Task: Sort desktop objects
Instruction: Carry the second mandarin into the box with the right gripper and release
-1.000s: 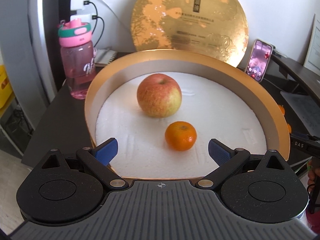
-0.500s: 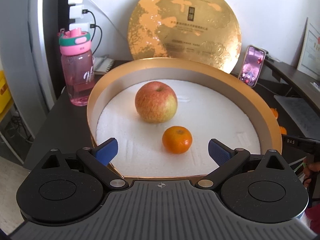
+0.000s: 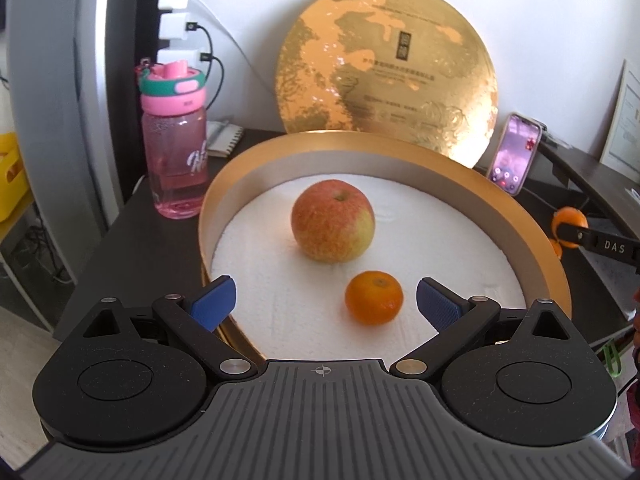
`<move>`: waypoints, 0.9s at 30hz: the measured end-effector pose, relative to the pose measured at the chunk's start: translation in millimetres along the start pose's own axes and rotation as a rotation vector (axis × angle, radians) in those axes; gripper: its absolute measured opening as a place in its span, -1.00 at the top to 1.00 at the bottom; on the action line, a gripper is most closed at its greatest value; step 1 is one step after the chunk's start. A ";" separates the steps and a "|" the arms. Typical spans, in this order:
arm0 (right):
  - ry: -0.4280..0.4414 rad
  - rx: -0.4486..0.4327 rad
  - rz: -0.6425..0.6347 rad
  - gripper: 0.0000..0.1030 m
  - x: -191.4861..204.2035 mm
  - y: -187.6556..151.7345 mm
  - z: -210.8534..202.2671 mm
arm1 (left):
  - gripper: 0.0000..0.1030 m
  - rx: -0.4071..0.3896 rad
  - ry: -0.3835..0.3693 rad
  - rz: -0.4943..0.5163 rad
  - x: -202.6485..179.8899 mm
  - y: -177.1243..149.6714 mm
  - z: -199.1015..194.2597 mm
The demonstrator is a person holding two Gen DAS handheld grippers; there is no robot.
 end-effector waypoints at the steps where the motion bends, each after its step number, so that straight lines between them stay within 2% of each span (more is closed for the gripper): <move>1: 0.025 0.010 -0.016 0.12 10.1 1.9 4.1 | -0.94 -0.002 0.003 -0.005 2.9 0.6 0.1; 3: 0.067 0.037 -0.048 0.12 30.0 4.5 14.3 | -0.94 -0.006 0.011 -0.016 8.6 1.9 -0.2; 9: 0.144 0.190 -0.145 0.12 86.7 1.1 58.6 | -0.94 -0.020 0.036 -0.057 29.3 4.4 -3.1; 13: 0.188 0.306 -0.173 0.12 109.9 -1.6 88.8 | -0.94 -0.017 0.042 -0.087 40.6 3.7 -1.7; 16: 0.190 0.362 -0.193 0.12 122.1 -3.4 102.9 | -0.94 -0.011 0.041 -0.096 45.2 2.5 0.2; 19: 0.200 0.388 -0.204 0.11 129.8 -5.3 110.2 | -0.94 -0.005 0.039 -0.099 47.6 1.3 2.3; 27: 0.194 0.375 -0.217 0.09 130.7 -3.9 104.6 | -0.94 0.005 0.034 -0.097 45.9 0.3 4.2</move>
Point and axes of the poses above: each gripper's, at about its wrist camera, not at the fingertips, and z roughly the way its jaws point, x to its left, y to its top, the point moved 2 cm from there along z, roughly the way its jaws point
